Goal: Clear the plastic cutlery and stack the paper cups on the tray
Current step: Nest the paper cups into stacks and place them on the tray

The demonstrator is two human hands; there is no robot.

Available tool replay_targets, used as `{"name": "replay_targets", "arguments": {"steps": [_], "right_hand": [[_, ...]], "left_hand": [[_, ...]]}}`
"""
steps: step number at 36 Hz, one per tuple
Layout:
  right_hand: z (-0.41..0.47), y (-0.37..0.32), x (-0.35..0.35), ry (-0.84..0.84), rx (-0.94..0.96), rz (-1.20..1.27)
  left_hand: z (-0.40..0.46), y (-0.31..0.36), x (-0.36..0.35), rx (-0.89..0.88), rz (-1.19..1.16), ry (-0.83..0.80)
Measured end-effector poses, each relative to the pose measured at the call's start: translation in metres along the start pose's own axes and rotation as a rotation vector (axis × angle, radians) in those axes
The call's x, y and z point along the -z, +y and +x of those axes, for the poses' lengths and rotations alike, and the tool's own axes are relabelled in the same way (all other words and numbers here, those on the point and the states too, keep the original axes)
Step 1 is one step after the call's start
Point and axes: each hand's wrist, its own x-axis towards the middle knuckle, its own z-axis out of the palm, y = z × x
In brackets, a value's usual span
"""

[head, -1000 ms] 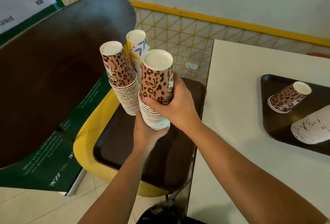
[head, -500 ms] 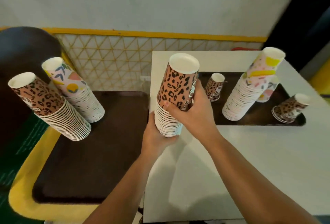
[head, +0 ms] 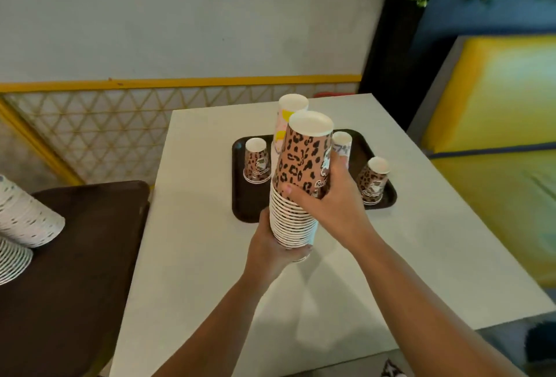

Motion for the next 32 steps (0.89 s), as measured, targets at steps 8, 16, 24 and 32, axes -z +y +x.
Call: {"name": "replay_targets", "arguments": {"steps": [8, 16, 24, 32], "right_hand": [[0.015, 0.021, 0.053, -0.084, -0.042, 0.005], [0.029, 0.026, 0.074, -0.043, -0.070, 0.016], [0.039, 0.040, 0.079, -0.030, -0.091, -0.022], [0.052, 0.051, 0.096, -0.053, -0.082, -0.058]], "left_hand": [[0.009, 0.014, -0.045, -0.012, 0.020, -0.047], [0.021, 0.015, -0.053, 0.020, 0.023, -0.140], [0.034, 0.011, -0.065, 0.043, 0.022, -0.212], [0.040, 0.015, -0.079, 0.045, 0.082, -0.191]]}}
